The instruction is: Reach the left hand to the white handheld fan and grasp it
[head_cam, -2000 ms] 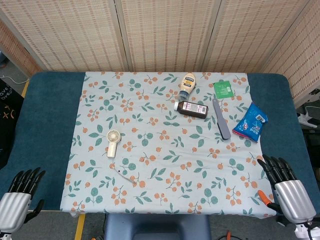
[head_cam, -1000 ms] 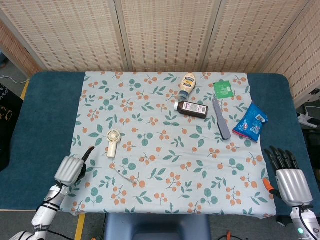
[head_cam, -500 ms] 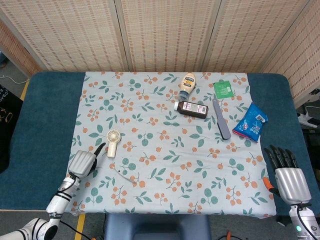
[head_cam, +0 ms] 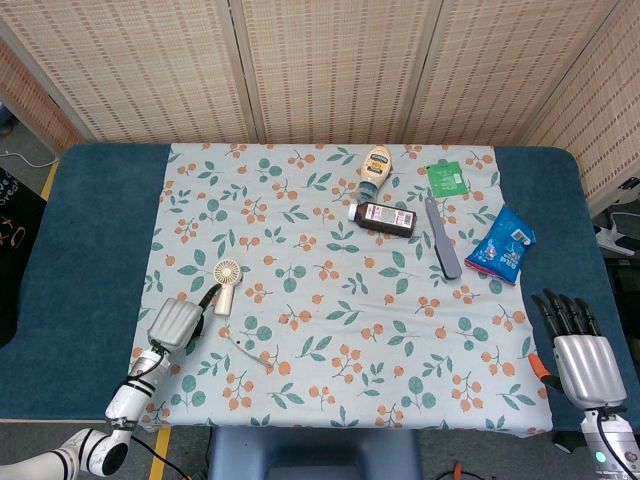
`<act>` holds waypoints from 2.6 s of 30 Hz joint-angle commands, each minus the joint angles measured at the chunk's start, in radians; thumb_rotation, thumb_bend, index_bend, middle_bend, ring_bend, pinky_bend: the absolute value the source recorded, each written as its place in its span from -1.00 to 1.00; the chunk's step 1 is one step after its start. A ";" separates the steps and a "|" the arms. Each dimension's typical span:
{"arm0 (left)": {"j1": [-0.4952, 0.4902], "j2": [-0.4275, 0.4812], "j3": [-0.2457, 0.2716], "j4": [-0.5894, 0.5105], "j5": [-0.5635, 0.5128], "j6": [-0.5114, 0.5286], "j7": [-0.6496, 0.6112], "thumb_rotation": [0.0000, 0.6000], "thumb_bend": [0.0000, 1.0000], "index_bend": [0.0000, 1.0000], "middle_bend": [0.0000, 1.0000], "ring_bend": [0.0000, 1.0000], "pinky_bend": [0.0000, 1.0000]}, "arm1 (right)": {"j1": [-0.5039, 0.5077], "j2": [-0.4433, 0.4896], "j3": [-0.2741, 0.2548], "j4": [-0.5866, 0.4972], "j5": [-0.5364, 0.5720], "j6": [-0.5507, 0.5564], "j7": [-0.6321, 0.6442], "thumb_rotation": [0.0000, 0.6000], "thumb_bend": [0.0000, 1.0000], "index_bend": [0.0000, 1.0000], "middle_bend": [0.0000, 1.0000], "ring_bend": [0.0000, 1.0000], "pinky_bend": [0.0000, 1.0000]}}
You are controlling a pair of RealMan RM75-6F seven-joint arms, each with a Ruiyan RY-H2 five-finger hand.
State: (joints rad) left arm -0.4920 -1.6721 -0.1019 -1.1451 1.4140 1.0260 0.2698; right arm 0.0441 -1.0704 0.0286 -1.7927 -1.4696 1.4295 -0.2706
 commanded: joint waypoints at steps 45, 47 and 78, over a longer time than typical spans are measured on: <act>-0.026 -0.034 0.068 0.059 -0.052 -0.041 0.113 1.00 0.72 -1.00 0.87 0.50 0.95 | -0.003 0.013 -0.006 -0.014 -0.003 0.019 0.005 1.00 -0.57 -1.00 -1.00 -1.00 -1.00; -0.025 -0.033 0.072 0.060 -0.055 -0.045 0.120 1.00 0.72 -1.00 0.87 0.50 0.95 | -0.003 0.013 -0.006 -0.014 -0.002 0.020 0.005 1.00 -0.57 -1.00 -1.00 -1.00 -1.00; 0.042 0.096 0.076 -0.155 0.157 0.323 0.024 1.00 0.49 -1.00 0.78 0.46 0.93 | -0.015 0.023 -0.028 -0.040 -0.041 0.037 0.001 1.00 -0.57 -1.00 -1.00 -1.00 -1.00</act>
State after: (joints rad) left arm -0.4661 -1.6099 -0.0303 -1.2556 1.5429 1.3156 0.2918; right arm 0.0298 -1.0482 0.0016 -1.8312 -1.5093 1.4649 -0.2701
